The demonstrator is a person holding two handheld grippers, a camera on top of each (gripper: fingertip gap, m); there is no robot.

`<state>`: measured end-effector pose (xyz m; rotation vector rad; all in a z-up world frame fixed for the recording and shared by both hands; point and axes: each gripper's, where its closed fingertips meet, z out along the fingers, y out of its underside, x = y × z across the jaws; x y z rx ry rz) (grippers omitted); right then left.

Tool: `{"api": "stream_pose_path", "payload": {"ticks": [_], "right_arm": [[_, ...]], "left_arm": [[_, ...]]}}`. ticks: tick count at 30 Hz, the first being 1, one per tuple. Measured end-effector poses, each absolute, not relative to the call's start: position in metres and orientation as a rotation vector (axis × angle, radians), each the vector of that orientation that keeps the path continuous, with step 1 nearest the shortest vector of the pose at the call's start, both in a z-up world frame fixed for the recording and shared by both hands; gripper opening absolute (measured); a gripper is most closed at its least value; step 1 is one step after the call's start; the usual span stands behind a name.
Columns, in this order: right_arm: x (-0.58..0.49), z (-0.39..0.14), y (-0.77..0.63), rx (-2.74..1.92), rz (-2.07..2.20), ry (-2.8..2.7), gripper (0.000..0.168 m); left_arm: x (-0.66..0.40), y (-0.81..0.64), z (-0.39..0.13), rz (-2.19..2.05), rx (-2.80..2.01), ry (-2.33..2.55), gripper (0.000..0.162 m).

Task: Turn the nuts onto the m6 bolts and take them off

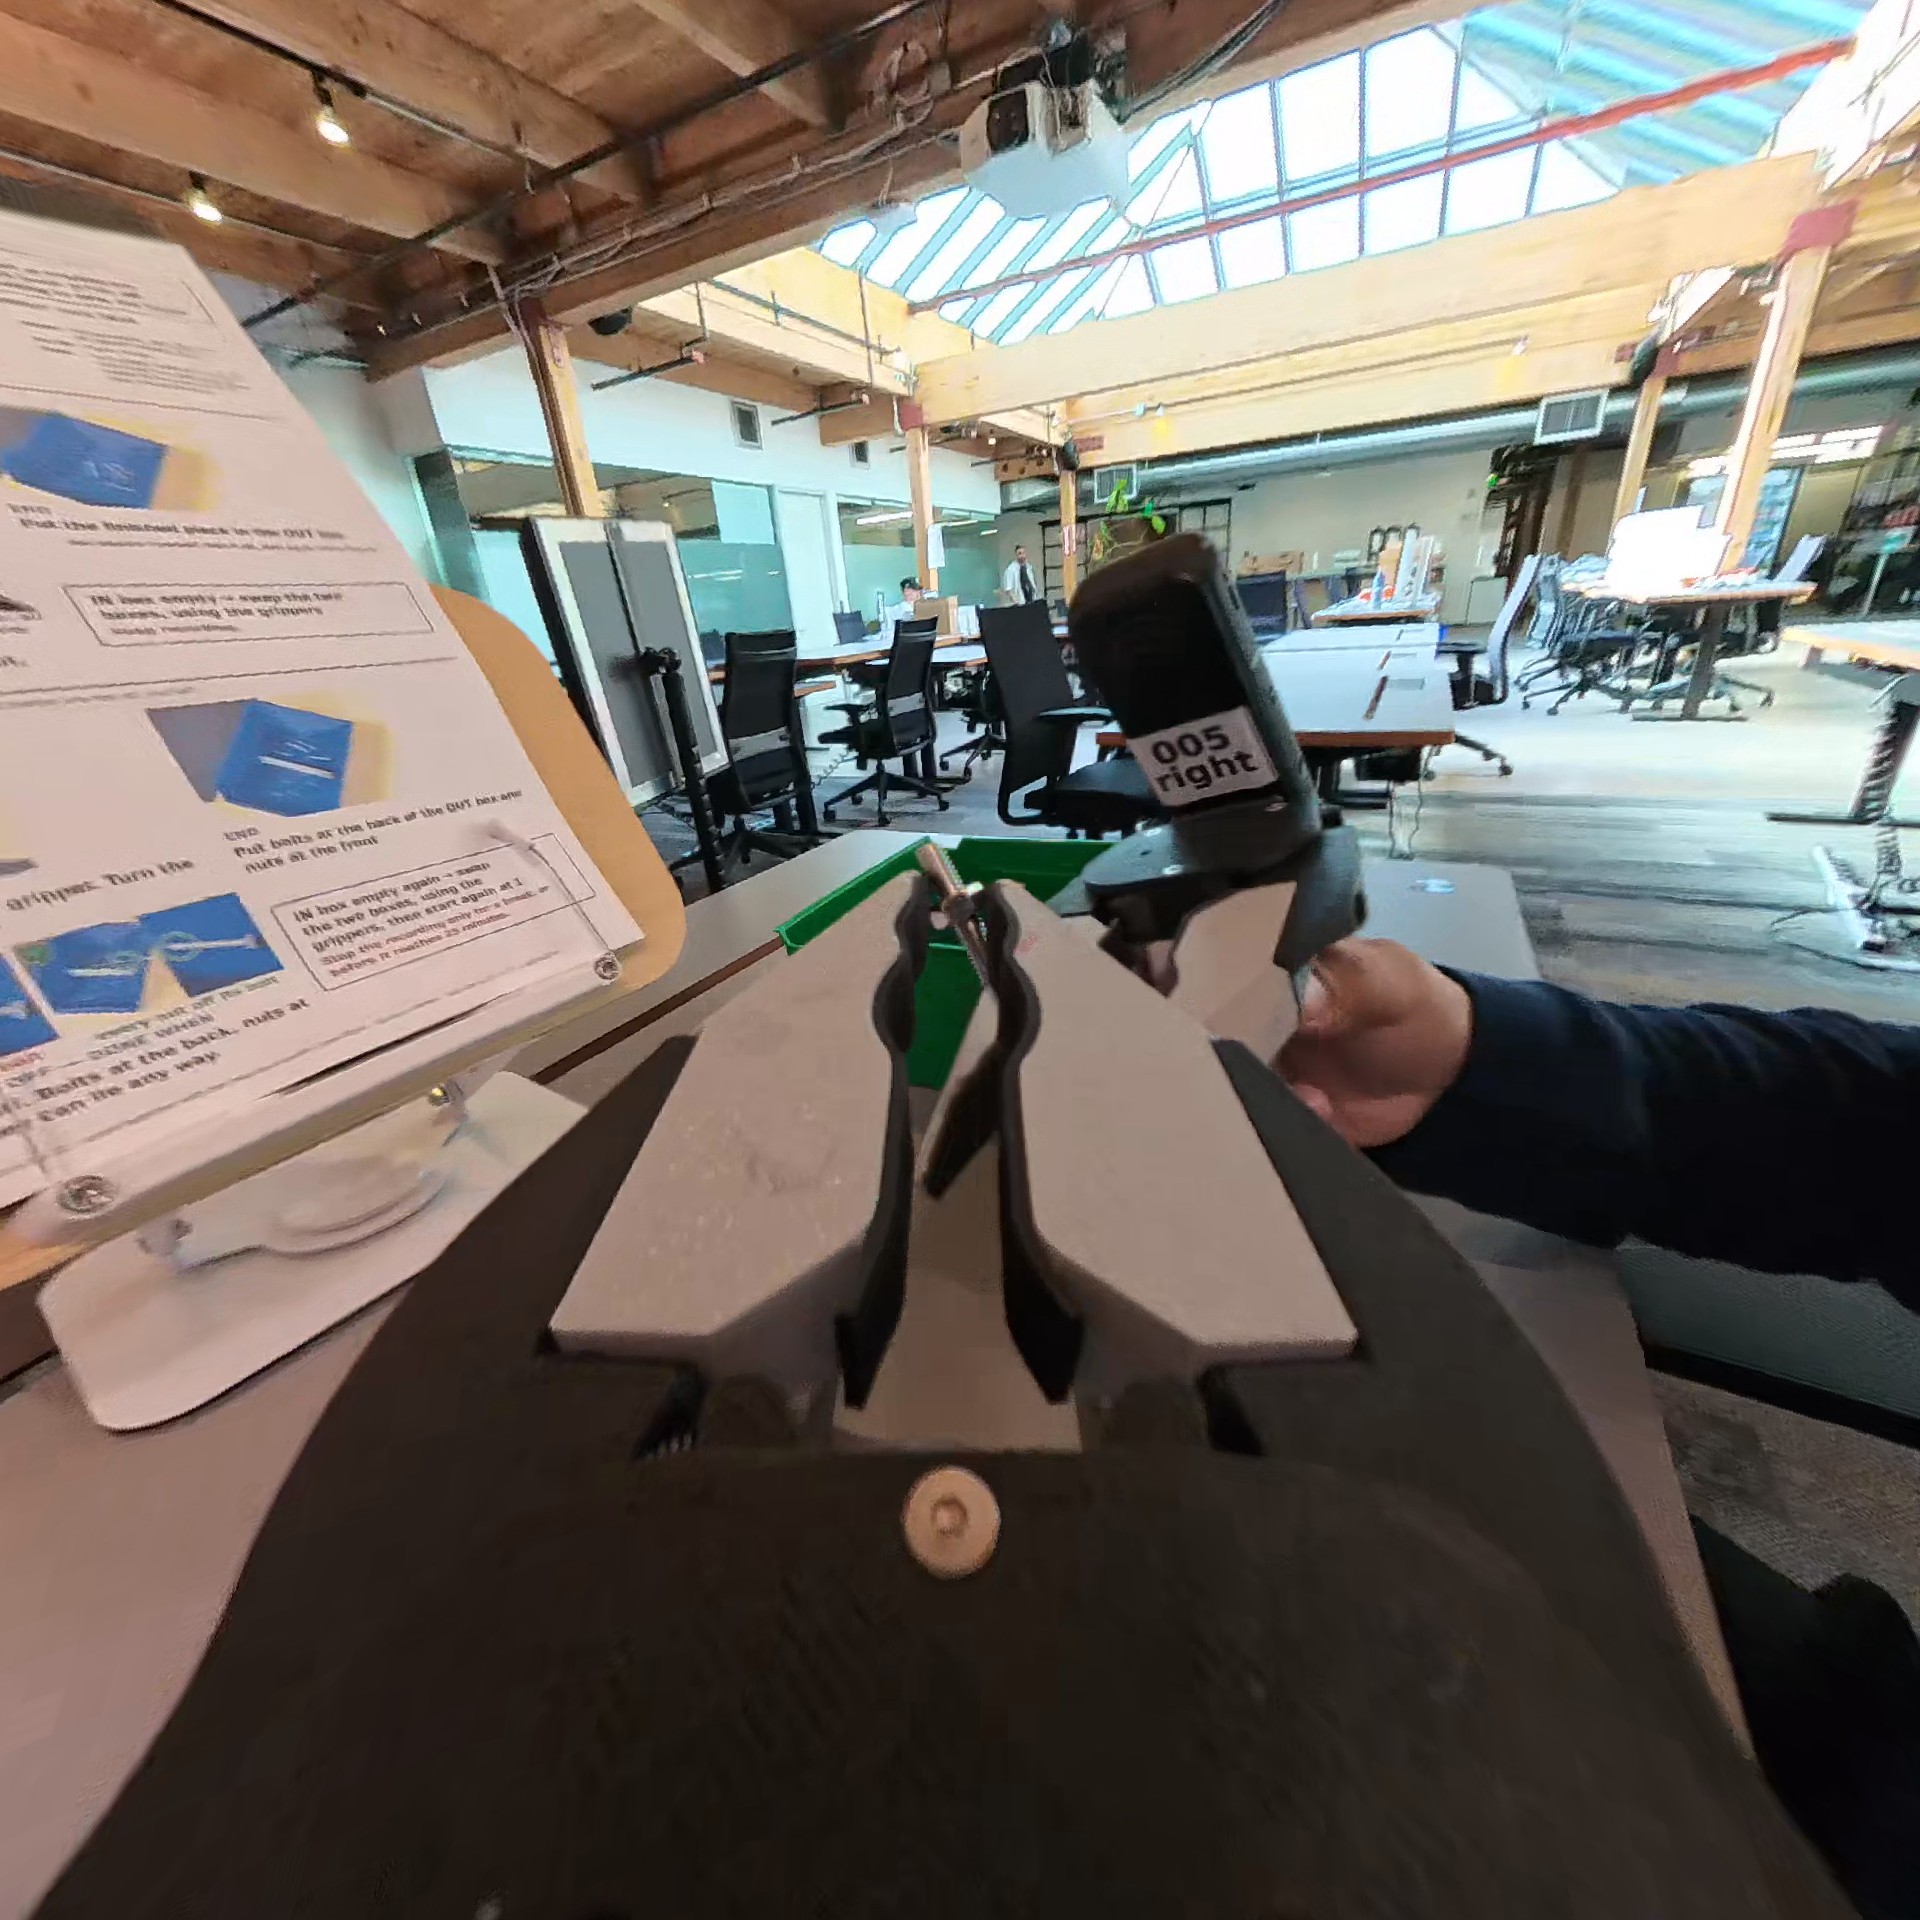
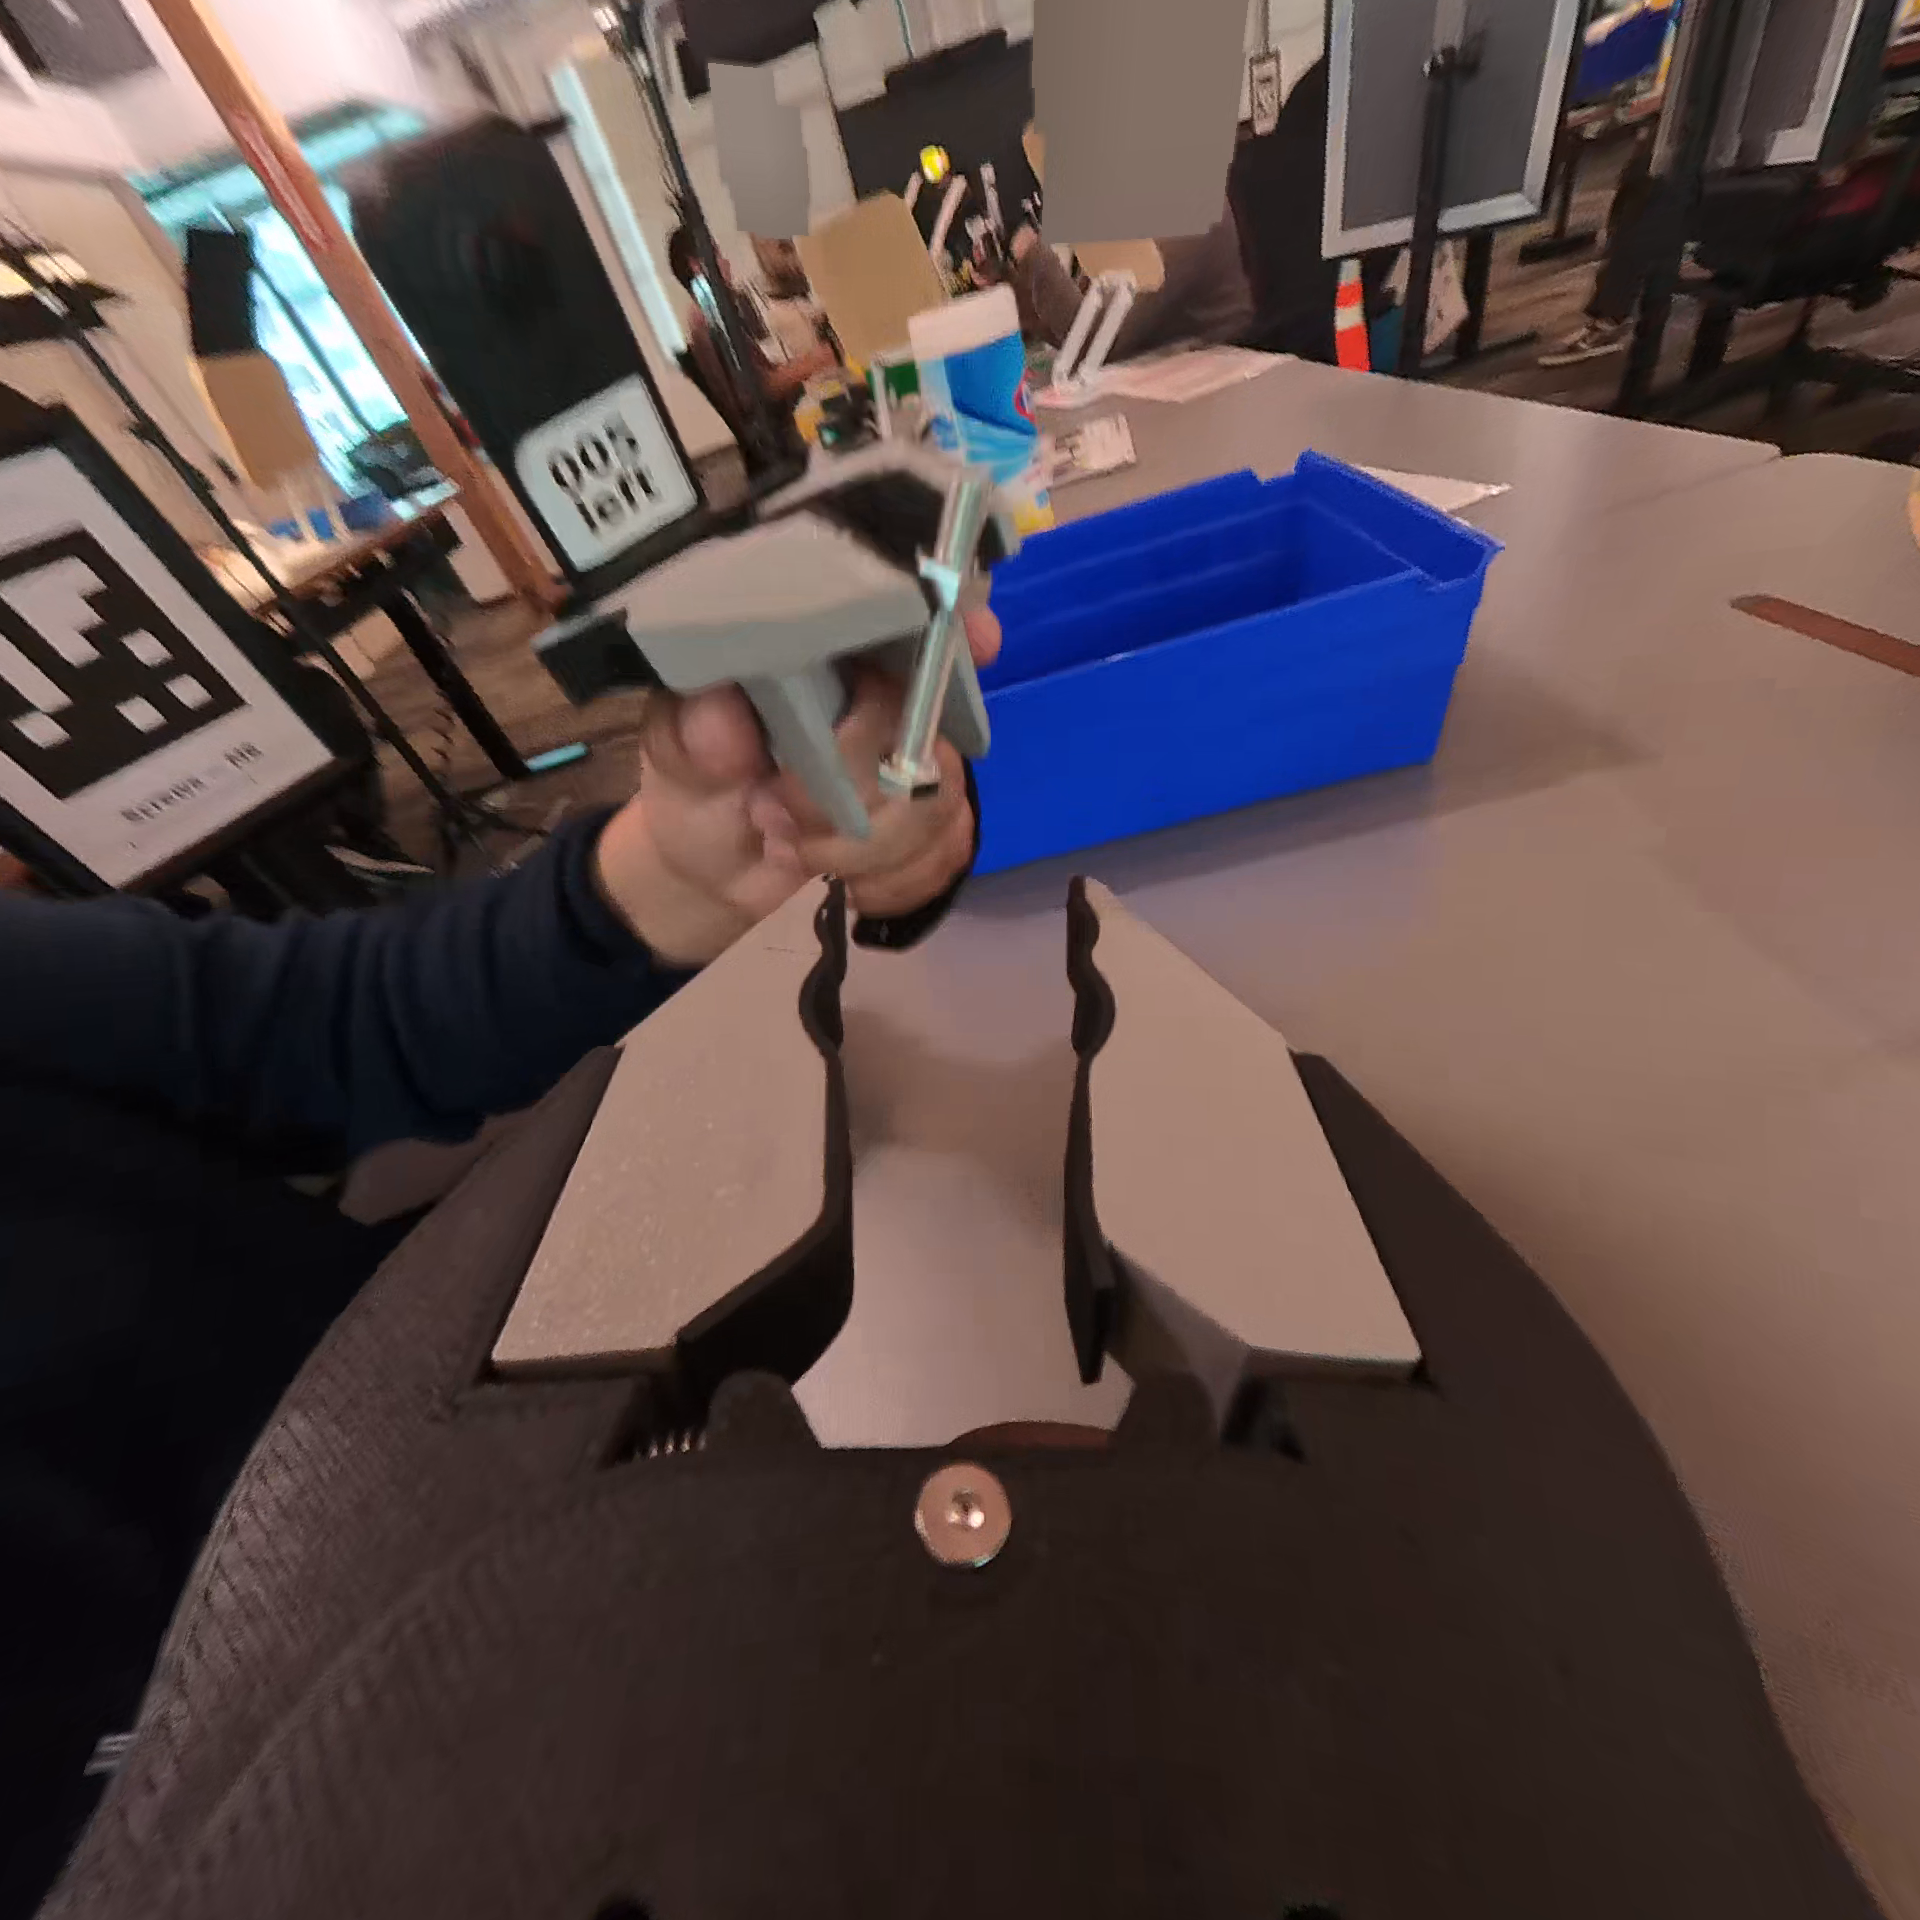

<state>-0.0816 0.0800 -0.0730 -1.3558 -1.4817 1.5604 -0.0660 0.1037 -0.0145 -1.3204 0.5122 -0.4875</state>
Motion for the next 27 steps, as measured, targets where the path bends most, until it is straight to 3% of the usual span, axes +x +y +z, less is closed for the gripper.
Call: {"api": "stream_pose_path", "payload": {"ticks": [6,8,22,24,27], "right_arm": [[-0.080,-0.074,0.098,-1.344,1.779,-1.426,0.021],[-0.076,-0.077,0.100,-1.336,1.805,-1.441,0.007],[-0.083,-0.107,0.120,-1.338,1.355,-1.495,0.007],[-0.083,-0.111,0.120,-1.340,1.337,-1.510,0.006],[-0.084,-0.118,0.123,-1.327,1.251,-1.541,0.007]], "left_arm": [[-0.063,0.121,-0.038,-0.563,-1.305,0.487,0.009],[-0.063,0.126,-0.045,-0.555,-1.309,0.480,0.009],[-0.063,0.135,-0.086,-0.682,-1.485,0.444,0.016],[-0.059,0.135,-0.088,-0.693,-1.494,0.446,0.004],[-0.059,0.137,-0.095,-0.617,-1.535,0.491,0.003]]}}
